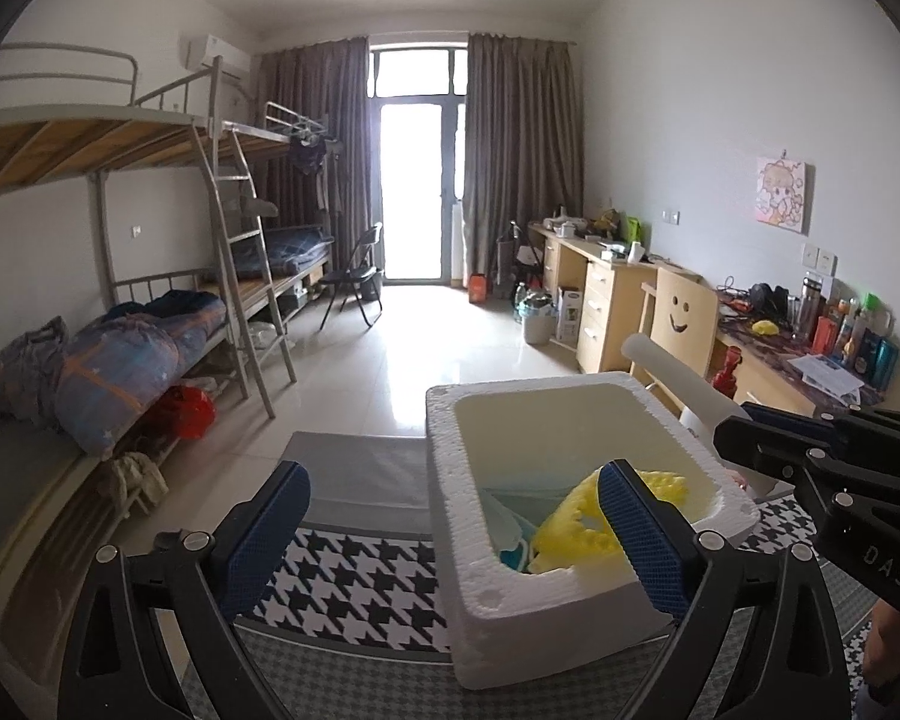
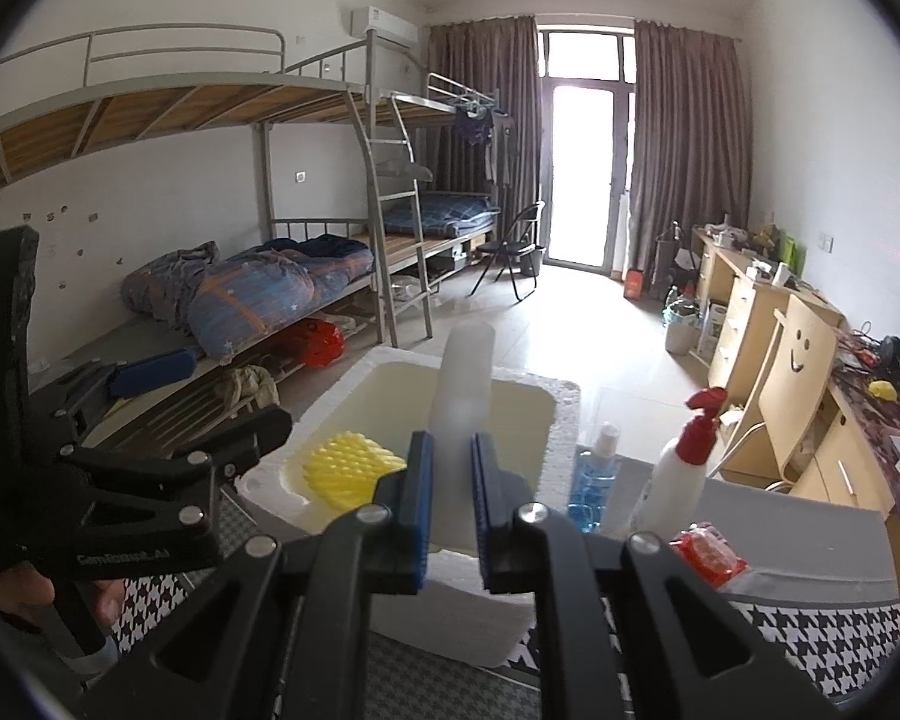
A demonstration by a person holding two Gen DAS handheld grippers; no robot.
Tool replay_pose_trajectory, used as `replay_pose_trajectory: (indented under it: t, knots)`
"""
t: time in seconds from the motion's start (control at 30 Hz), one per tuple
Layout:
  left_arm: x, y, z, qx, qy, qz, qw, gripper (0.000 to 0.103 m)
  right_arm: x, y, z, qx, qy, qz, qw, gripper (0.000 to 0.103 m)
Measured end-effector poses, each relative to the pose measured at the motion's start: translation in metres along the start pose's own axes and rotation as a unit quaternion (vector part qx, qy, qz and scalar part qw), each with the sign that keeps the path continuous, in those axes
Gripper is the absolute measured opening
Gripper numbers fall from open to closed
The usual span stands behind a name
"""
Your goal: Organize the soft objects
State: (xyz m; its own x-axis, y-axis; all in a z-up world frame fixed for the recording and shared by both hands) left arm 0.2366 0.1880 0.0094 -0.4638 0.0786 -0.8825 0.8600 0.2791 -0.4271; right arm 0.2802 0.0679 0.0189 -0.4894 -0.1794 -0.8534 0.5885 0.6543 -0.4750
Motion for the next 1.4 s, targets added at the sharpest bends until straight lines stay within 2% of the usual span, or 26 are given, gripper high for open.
replay_pose_trajectory:
  t: [0.57, 0.87, 0.97, 1.03, 1.07, 1.1, 1.4]
  knots:
    - [0.012, 0.003, -0.025, -0.022, -0.018, -0.001, 0.9996, 0.097, 0.003, 0.023, -0.014, -0.014, -0.012, -0.026, 0.999, 0.016]
    - [0.016, 0.012, -0.027, -0.018, -0.017, -0.011, 0.9996, 0.097, 0.006, 0.040, -0.008, -0.008, -0.007, -0.046, 0.999, 0.019]
    - [0.018, 0.013, -0.027, -0.018, -0.019, -0.015, 0.9995, 0.097, 0.009, 0.044, -0.009, -0.004, -0.014, -0.053, 0.998, 0.027]
    - [0.018, 0.012, -0.027, -0.017, -0.019, -0.014, 0.9996, 0.097, 0.008, 0.046, -0.008, 0.002, -0.014, -0.057, 0.998, 0.038]
    - [0.018, 0.012, -0.027, -0.017, -0.018, -0.014, 0.9996, 0.097, 0.008, 0.047, -0.007, 0.004, -0.014, -0.059, 0.998, 0.055]
    - [0.018, 0.012, -0.027, -0.017, -0.018, -0.015, 0.9996, 0.097, 0.008, 0.046, -0.006, 0.005, -0.012, -0.057, 0.998, 0.065]
    - [0.018, 0.010, -0.024, -0.013, -0.018, -0.014, 0.9996, 0.097, 0.002, 0.034, 0.000, 0.008, -0.003, -0.041, 0.999, 0.067]
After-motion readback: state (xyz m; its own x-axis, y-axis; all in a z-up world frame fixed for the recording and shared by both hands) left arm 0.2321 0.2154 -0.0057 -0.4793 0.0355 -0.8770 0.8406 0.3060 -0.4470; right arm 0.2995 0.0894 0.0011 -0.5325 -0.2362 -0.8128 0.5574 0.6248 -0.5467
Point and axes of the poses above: each gripper's, at about its wrist camera, not at the fingertips, and y roughly the way its jaws point, z to its right, x to its underside, the point moved 9 cm from there along y, roughly the way its jaws point, and after that the axes turned 14 degrees about y, right-handed, at the moved point
